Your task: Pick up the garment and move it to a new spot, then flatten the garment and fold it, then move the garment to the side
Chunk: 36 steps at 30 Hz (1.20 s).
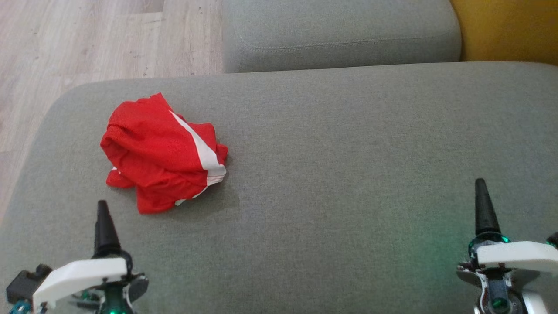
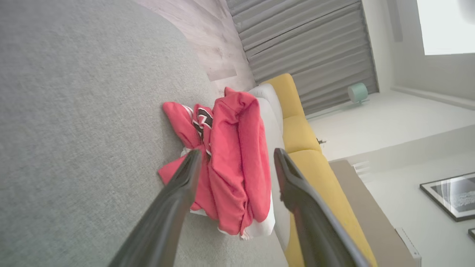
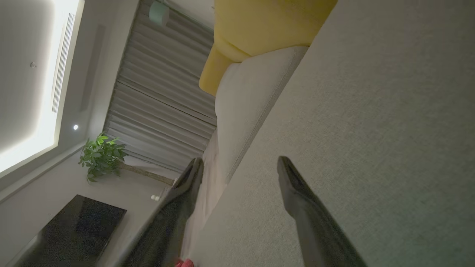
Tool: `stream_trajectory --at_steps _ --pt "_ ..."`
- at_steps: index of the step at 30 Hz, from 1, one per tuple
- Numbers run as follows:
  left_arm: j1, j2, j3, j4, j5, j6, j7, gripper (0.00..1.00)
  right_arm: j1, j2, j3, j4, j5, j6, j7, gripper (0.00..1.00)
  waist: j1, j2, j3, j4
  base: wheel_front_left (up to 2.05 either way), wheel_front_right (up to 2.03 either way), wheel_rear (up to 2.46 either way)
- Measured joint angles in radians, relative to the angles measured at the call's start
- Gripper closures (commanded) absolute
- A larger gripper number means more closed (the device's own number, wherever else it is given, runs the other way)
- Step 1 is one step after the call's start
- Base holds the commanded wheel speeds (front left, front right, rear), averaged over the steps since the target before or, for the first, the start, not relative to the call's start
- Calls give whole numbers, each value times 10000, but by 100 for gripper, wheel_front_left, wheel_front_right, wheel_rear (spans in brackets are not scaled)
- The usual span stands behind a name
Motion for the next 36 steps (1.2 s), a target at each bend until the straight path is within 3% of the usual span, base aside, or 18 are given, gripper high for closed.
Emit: stream_trajectory --at_steps 13,36 --pt "0 56 -1225 -197 2955 144 -362 0 1 0 424 -441 -2456 0 -376 0 0 0 -43 -36 0 0 0" --pt "-547 1200 -3935 309 6472 1480 -991 0 17 -4 928 -709 -5960 0 -1024 0 0 0 -110 -46 0 0 0"
